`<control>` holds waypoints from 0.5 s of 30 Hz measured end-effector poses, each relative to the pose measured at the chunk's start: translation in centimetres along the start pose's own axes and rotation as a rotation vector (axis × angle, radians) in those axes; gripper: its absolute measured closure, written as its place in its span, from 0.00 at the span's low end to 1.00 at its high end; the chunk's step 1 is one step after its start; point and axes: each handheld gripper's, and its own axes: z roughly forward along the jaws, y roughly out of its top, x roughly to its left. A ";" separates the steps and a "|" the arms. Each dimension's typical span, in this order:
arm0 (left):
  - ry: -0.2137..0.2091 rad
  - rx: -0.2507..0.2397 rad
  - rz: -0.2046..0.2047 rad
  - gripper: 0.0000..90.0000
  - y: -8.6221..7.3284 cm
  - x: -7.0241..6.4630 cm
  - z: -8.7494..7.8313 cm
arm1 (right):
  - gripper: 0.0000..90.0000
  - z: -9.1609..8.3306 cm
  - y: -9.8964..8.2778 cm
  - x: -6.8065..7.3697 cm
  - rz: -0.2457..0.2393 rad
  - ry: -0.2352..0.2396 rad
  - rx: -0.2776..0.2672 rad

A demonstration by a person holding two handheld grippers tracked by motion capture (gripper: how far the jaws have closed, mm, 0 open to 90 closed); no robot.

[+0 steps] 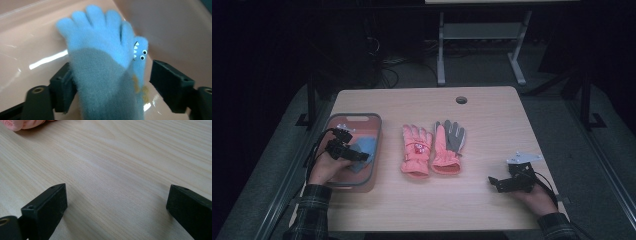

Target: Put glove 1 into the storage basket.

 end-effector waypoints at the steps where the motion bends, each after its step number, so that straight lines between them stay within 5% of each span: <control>1: 0.009 -0.008 0.000 0.23 0.0 0.0 -0.2 | 0.03 0.0 0.0 0.0 -0.001 0.000 0.000; 15: -0.007 -0.132 0.031 0.22 1.3 -1.6 -3.5 | 0.03 0.0 0.0 0.0 -0.001 0.000 0.000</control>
